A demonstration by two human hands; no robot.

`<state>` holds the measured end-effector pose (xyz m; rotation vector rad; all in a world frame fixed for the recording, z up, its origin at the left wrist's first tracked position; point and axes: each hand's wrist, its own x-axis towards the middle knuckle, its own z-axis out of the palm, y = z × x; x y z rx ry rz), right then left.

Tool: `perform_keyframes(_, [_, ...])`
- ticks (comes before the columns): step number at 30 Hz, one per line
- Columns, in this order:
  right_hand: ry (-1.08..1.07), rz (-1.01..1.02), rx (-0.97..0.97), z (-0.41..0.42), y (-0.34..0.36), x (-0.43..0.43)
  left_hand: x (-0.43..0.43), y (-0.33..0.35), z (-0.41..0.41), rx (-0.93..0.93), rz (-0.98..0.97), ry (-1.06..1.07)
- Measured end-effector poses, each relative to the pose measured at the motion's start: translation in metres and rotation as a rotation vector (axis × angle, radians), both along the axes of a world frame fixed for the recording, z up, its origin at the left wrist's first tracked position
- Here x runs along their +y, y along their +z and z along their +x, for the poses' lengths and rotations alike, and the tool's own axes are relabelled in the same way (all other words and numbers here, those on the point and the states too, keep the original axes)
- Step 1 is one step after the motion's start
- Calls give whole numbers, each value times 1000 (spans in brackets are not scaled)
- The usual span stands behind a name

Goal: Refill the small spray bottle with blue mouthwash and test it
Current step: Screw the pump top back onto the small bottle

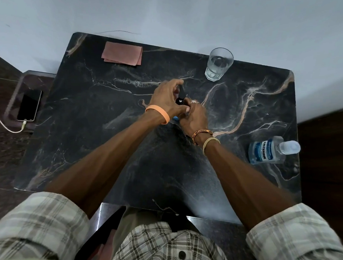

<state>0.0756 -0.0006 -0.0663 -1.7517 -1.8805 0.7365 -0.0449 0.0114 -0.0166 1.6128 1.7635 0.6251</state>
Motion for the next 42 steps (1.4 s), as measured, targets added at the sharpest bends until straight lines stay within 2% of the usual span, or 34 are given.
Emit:
perform_keyframes(3, [-9,-16,20,0,0,-1,0,1,0,49,1,31])
perform_keyframes(8, [-16,-28,-3,1,0,0,-2,2,-2,9,-29,-10])
perform_keyframes(12, [-3,-24,9,0,-1,0,-3,-1,-3,65,17,29])
perform_keyframes(25, [-12,-32,-26,0,1,0,0,-6,-2,118,34,-42])
perform_keyframes(33, [-44,-43,40,0,1,0,4,-5,2,190,74,-127])
perform_keyframes(42, [-34,-39,63,1,1,-1,3,-7,2,171,89,-50])
